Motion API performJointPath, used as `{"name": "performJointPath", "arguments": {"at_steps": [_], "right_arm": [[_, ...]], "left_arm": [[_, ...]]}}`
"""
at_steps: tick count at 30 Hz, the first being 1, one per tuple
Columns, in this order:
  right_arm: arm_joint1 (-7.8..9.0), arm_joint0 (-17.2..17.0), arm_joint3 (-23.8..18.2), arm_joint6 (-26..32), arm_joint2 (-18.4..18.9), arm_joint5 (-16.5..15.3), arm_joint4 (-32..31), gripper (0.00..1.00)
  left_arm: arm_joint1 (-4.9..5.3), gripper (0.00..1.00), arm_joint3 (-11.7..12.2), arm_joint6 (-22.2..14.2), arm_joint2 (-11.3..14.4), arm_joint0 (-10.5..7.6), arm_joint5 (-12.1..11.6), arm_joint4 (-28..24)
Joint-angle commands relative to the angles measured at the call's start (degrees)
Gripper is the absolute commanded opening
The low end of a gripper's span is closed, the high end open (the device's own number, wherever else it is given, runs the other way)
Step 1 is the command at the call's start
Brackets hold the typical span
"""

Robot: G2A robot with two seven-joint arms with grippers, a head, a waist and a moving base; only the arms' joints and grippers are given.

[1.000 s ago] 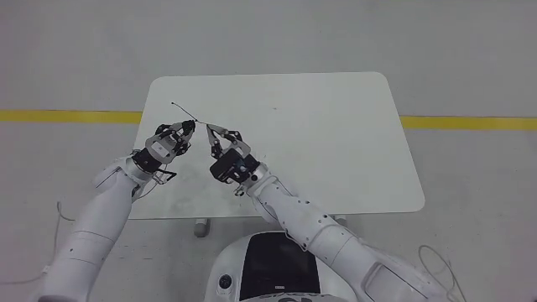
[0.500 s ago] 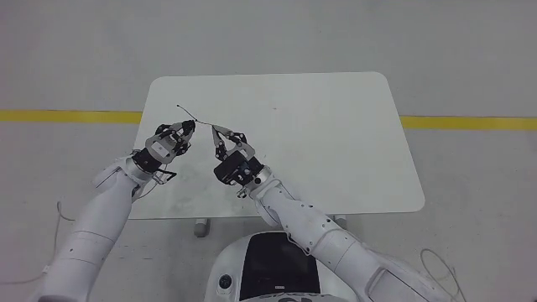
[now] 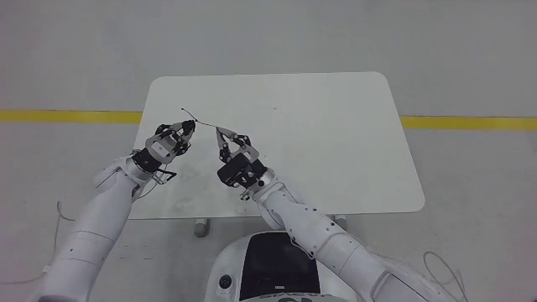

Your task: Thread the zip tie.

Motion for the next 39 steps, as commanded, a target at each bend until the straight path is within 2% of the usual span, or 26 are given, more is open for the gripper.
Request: {"name": "performJointPath", "arguments": {"at_steps": [1, 39], "right_arm": [[0.26, -0.19, -0.34, 0.15, 0.0, 0.2, 0.0, 0.0], [4.32, -2.72, -6.17, 3.72, -0.51, 3.0, 0.0, 0.0]], "left_arm": [[0.0, 0.0, 0.0, 0.0, 0.0, 0.0, 0.0, 0.0], [0.0, 0.0, 0.0, 0.0, 0.0, 0.0, 0.0, 0.0]]}}
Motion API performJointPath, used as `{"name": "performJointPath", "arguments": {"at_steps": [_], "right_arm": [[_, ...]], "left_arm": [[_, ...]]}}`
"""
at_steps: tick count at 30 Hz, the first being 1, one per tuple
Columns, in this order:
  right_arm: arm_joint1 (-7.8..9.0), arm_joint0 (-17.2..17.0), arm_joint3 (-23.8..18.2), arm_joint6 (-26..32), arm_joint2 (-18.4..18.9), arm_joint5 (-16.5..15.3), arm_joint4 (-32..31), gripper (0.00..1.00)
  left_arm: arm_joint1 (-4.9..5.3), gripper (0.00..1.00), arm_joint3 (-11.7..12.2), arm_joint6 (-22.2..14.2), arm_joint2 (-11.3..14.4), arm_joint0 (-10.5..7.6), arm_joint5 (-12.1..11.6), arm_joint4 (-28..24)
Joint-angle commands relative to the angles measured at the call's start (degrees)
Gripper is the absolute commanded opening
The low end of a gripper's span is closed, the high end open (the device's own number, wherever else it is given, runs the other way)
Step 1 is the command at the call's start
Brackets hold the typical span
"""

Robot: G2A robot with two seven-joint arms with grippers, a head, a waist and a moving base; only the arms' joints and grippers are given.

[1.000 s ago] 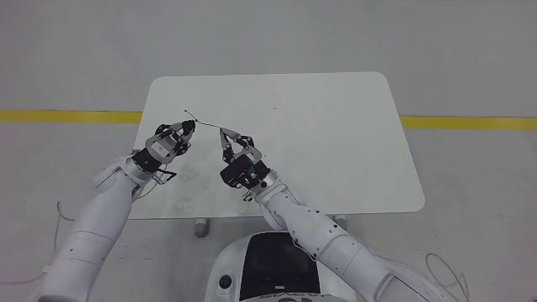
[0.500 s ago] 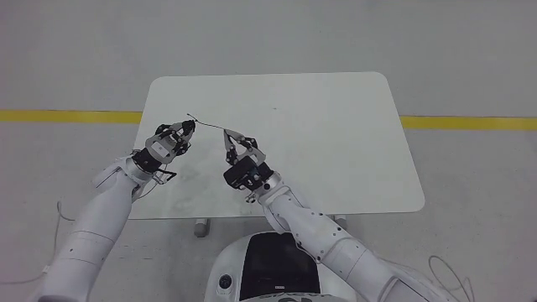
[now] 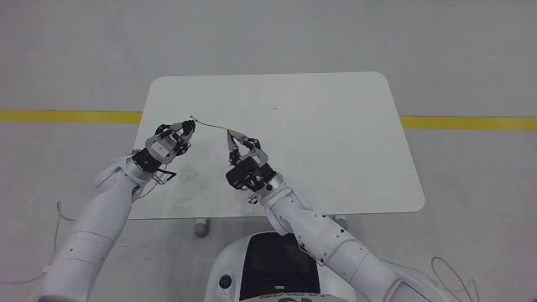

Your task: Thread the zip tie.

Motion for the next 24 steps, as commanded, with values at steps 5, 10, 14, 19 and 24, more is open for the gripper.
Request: {"name": "performJointPath", "arguments": {"at_steps": [5, 10, 14, 19, 24], "right_arm": [[0.61, -0.31, -0.84, 0.99, -0.2, 0.21, 0.0, 0.0], [1.13, -0.51, -1.29, 1.78, -0.11, -0.26, 0.0, 0.0], [1.5, -0.65, -1.47, 2.02, 0.02, -0.66, 0.0, 0.0], [1.81, -0.82, -1.58, 2.34, 0.13, -1.09, 0.0, 0.0], [2.0, -1.29, -1.8, 3.41, 0.17, -3.02, 0.07, 0.0]], "left_arm": [[0.0, 0.0, 0.0, 0.0, 0.0, 0.0, 0.0, 0.0], [0.0, 0.0, 0.0, 0.0, 0.0, 0.0, 0.0, 0.0], [0.0, 0.0, 0.0, 0.0, 0.0, 0.0, 0.0, 0.0], [0.0, 0.0, 0.0, 0.0, 0.0, 0.0, 0.0, 0.0], [0.0, 0.0, 0.0, 0.0, 0.0, 0.0, 0.0, 0.0]]}}
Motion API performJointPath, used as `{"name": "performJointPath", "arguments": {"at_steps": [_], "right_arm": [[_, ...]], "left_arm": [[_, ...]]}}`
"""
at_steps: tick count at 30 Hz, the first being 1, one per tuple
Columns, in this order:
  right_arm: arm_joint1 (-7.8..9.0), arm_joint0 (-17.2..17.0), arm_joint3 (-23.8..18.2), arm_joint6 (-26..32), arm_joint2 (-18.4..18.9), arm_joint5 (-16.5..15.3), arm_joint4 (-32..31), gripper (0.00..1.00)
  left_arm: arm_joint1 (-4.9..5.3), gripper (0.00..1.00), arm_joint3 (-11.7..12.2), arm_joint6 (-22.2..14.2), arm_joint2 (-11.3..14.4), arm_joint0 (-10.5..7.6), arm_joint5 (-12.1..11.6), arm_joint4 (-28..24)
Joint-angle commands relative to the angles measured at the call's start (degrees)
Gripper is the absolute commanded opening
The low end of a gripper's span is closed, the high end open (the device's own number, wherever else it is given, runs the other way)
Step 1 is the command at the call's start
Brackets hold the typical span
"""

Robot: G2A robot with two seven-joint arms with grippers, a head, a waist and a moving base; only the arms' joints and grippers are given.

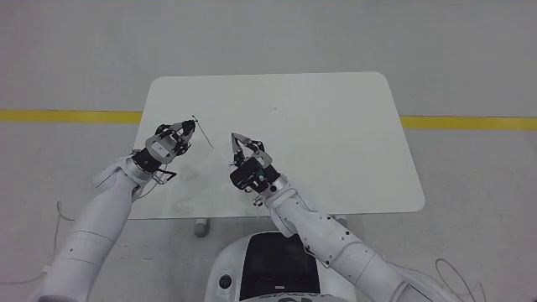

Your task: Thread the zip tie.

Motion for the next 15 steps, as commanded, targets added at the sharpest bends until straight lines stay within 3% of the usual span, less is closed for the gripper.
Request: {"name": "performJointPath", "arguments": {"at_steps": [1, 2, 3, 5, 6, 15], "right_arm": [[0.04, -0.33, 0.22, 1.45, 0.09, -1.95, 0.18, 0.42], [0.08, -0.44, 0.46, 2.47, 0.18, -2.87, 0.0, 0.71], [0.12, -0.46, 0.75, 3.14, 0.02, -3.72, 0.0, 0.73], [0.22, -0.23, 1.31, 4.15, -0.6, -5.29, 0.0, 0.53], [0.23, -0.23, 1.32, 4.46, -0.88, -6.16, 0.0, 0.5], [-0.79, 0.22, 0.28, 2.43, -1.6, -8.13, 0.89, 0.4]], "left_arm": [[0.0, 0.0, 0.0, 0.0, 0.0, 0.0, 0.0, 0.0], [0.0, 0.0, 0.0, 0.0, 0.0, 0.0, 0.0, 0.0], [0.0, 0.0, 0.0, 0.0, 0.0, 0.0, 0.0, 0.0], [0.0, 0.0, 0.0, 0.0, 0.0, 0.0, 0.0, 0.0], [0.0, 0.0, 0.0, 0.0, 0.0, 0.0, 0.0, 0.0], [0.0, 0.0, 0.0, 0.0, 0.0, 0.0, 0.0, 0.0]]}}
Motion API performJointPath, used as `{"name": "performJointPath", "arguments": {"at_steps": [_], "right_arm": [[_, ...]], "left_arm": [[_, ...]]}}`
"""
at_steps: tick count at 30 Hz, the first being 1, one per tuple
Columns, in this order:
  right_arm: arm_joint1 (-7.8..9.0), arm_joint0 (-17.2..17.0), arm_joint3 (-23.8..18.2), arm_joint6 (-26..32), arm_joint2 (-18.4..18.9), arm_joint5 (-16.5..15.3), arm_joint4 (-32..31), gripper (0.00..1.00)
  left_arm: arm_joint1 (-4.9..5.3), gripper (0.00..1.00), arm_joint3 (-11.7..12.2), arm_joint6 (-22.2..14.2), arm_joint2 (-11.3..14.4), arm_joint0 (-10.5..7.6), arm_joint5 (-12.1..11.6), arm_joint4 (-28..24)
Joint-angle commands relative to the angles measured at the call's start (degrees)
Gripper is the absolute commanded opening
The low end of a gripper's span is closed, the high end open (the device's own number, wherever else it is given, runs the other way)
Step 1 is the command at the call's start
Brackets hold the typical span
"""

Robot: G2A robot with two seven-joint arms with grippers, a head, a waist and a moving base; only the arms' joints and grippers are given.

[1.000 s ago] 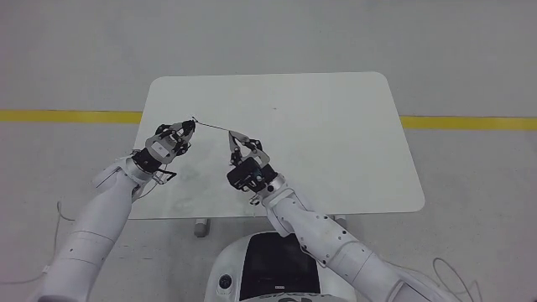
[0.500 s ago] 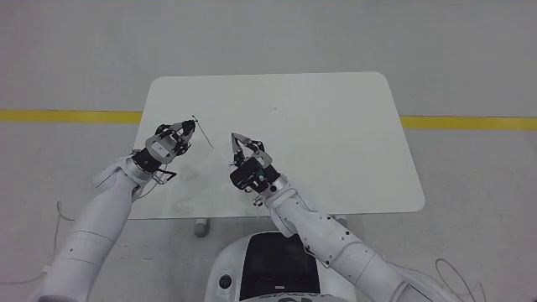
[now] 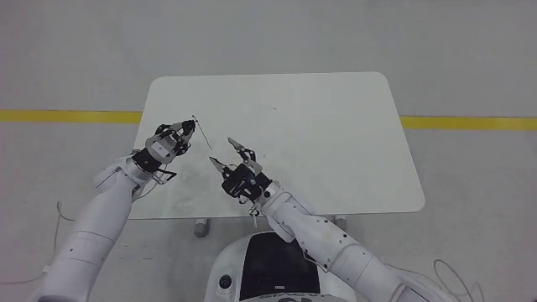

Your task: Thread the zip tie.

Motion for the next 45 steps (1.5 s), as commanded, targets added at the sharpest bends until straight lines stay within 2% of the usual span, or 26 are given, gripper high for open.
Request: {"name": "performJointPath", "arguments": {"at_steps": [1, 4, 10, 14, 20, 21, 23, 29, 38, 45], "right_arm": [[-0.36, 0.36, 0.13, -0.57, -0.14, -0.37, 0.47, 0.39], [-1.02, 1.15, 0.82, -1.23, -0.64, -0.98, 0.86, 0.35], [-2.43, 2.75, 2.67, -2.06, -1.36, 0.02, 1.25, 0.29], [-3.27, 3.53, 3.87, -2.73, -1.56, 0.8, 1.47, 0.34], [-4.41, 4.47, 5.34, -3.65, -1.72, 1.75, 1.45, 0.3], [-4.57, 4.6, 5.55, -3.78, -1.73, 1.95, 1.44, 0.25], [-4.95, 4.85, 6.0, -4.15, -1.74, 2.36, 1.41, 0.22], [-5.81, 5.29, 7.18, -5.17, -1.69, 2.97, 0.93, 0.0], [-6.47, 5.49, 8.33, -5.55, -1.25, 2.92, -0.67, 0.0], [-5.93, 6.58, 9.36, -5.65, -3.2, 2.84, -0.67, 0.0]], "left_arm": [[0.0, 0.0, 0.0, 0.0, 0.0, 0.0, 0.0, 0.0], [0.0, 0.0, 0.0, 0.0, 0.0, 0.0, 0.0, 0.0], [0.0, 0.0, 0.0, 0.0, 0.0, 0.0, 0.0, 0.0], [0.0, 0.0, 0.0, 0.0, 0.0, 0.0, 0.0, 0.0], [0.0, 0.0, 0.0, 0.0, 0.0, 0.0, 0.0, 0.0], [0.0, 0.0, 0.0, 0.0, 0.0, 0.0, 0.0, 0.0], [0.0, 0.0, 0.0, 0.0, 0.0, 0.0, 0.0, 0.0], [0.0, 0.0, 0.0, 0.0, 0.0, 0.0, 0.0, 0.0], [0.0, 0.0, 0.0, 0.0, 0.0, 0.0, 0.0, 0.0], [0.0, 0.0, 0.0, 0.0, 0.0, 0.0, 0.0, 0.0]]}}
